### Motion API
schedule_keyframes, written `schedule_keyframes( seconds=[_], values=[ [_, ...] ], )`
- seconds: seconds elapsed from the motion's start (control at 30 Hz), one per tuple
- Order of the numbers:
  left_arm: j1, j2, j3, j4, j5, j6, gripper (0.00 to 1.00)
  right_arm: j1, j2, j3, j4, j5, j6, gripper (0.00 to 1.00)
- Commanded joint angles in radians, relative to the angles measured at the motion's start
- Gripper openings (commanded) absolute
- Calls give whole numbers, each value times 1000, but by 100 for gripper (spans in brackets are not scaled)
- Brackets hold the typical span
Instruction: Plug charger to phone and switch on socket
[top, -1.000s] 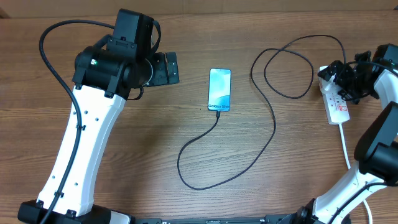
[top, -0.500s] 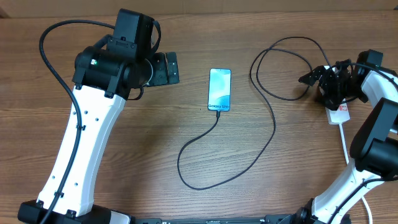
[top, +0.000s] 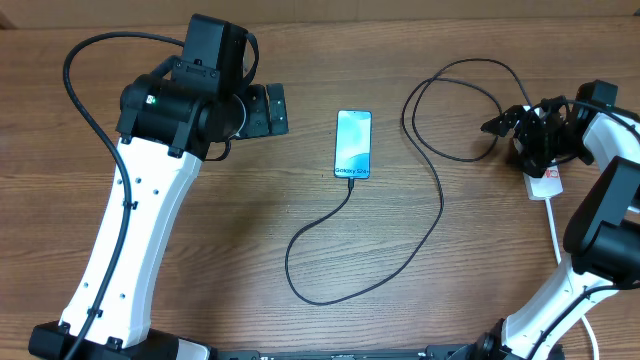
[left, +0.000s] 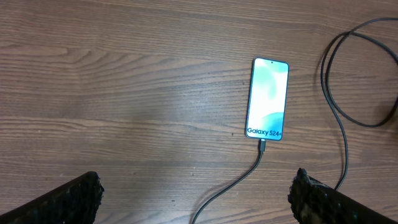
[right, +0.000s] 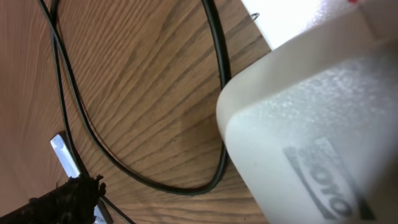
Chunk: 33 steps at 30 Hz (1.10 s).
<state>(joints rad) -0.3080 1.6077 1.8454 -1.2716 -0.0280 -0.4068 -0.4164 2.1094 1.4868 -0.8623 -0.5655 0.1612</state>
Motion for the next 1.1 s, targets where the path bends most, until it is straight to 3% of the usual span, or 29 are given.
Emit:
schedule_keyframes(
  seconds=[0.0, 0.53, 1.07],
  values=[
    [-6, -3, 3, 0, -13, 30, 100, -3, 56, 18, -22, 71, 6, 100],
    [-6, -3, 3, 0, -13, 30, 99, -78, 35, 82, -67, 50, 5, 100],
    [-6, -3, 3, 0, -13, 30, 100, -85, -97, 82, -71, 83, -6, 100]
  ],
)
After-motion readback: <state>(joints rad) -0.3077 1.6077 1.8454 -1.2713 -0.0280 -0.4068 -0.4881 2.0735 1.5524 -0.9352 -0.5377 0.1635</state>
